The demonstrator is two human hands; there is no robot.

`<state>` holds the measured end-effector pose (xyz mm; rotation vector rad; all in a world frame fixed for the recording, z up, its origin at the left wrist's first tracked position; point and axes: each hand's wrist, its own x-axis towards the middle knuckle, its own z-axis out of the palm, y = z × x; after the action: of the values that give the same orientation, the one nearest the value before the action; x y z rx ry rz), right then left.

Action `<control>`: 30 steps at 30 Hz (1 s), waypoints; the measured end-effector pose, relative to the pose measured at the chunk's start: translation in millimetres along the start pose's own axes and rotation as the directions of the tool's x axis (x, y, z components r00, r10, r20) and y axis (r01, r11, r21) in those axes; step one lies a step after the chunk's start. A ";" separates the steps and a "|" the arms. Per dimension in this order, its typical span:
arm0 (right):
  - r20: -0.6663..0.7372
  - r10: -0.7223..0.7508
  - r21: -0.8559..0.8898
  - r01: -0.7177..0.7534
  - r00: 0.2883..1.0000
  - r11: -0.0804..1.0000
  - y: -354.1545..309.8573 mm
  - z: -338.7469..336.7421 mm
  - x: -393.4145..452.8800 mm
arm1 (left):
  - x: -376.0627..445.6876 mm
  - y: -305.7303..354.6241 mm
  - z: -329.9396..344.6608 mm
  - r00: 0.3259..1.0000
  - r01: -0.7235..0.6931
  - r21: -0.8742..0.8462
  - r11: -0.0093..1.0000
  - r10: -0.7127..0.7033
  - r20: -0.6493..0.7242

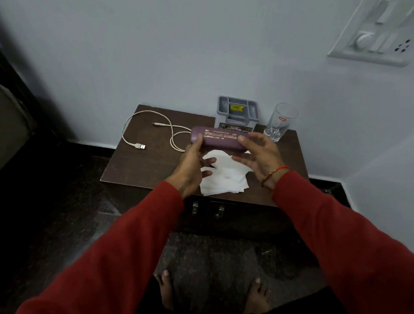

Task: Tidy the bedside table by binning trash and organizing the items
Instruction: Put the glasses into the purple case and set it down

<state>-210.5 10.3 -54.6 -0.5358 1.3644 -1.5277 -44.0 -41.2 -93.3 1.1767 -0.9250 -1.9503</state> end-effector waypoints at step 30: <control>-0.446 -0.306 -0.654 -0.072 0.841 0.753 28.4 -17.7 103.0 | 0.8 20.7 -23.4 0.985 -0.033 -0.072 0.997 0.021 -0.171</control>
<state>-258.2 -66.9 -113.7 -0.6564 2.3898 -1.3138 -19.2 -58.1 -84.4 1.2587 -0.7688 -1.8152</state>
